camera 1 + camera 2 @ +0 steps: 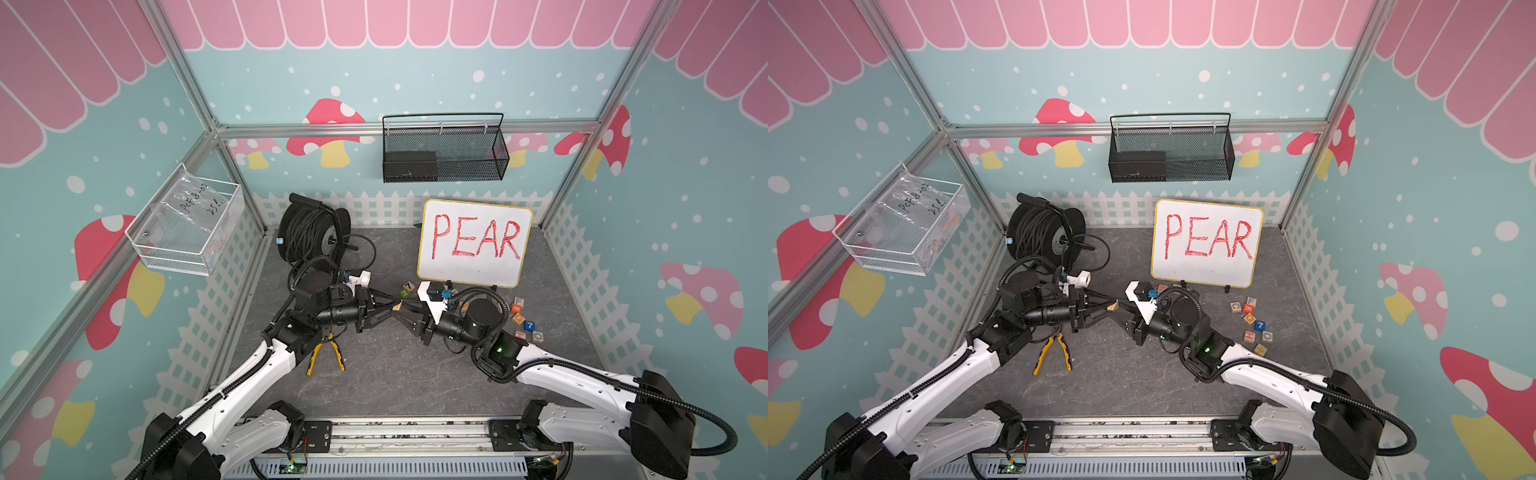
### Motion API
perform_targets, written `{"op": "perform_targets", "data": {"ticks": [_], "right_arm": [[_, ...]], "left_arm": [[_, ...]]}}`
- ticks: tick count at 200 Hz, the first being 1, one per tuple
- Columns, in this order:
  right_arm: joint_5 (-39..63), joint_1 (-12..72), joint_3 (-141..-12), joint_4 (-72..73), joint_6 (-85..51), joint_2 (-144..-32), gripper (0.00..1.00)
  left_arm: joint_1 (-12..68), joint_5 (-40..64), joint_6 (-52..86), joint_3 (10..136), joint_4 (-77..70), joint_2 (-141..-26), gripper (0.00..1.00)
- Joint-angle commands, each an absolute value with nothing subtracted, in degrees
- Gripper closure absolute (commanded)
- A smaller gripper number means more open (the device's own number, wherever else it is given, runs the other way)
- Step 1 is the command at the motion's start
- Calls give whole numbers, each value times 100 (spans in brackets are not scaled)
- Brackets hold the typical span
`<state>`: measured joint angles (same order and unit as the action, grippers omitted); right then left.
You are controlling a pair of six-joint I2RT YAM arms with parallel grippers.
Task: Spell the uppercase word “pear” with letter blocks
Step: Pick up the letter block from the center of the board.
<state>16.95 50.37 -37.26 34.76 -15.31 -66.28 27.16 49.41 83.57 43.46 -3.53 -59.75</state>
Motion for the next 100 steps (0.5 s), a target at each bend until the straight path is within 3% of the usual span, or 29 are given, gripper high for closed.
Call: {"op": "perform_targets", "data": {"ticks": [1,34,61,79,100], "right_arm": [[1479,5049,-3876,3564,-1406,-6669,70],[1420,5054,-3928,3488,-1351,-6684,73],[1343,5054,-4151,2924,-1006,-6713,73],[1066,5054,-4441,2276,-520,-6794,76],[639,5053,-4721,1586,113,-6938,76]], "left_arm": [[2706,5019,8516,4289,-481,-5842,65],[2707,5002,8474,4271,-429,-5803,58],[2607,4940,8127,4301,-158,-5687,37],[2398,4775,7471,4450,775,-5469,26],[2029,4444,6458,4738,2277,-5204,23]]}}
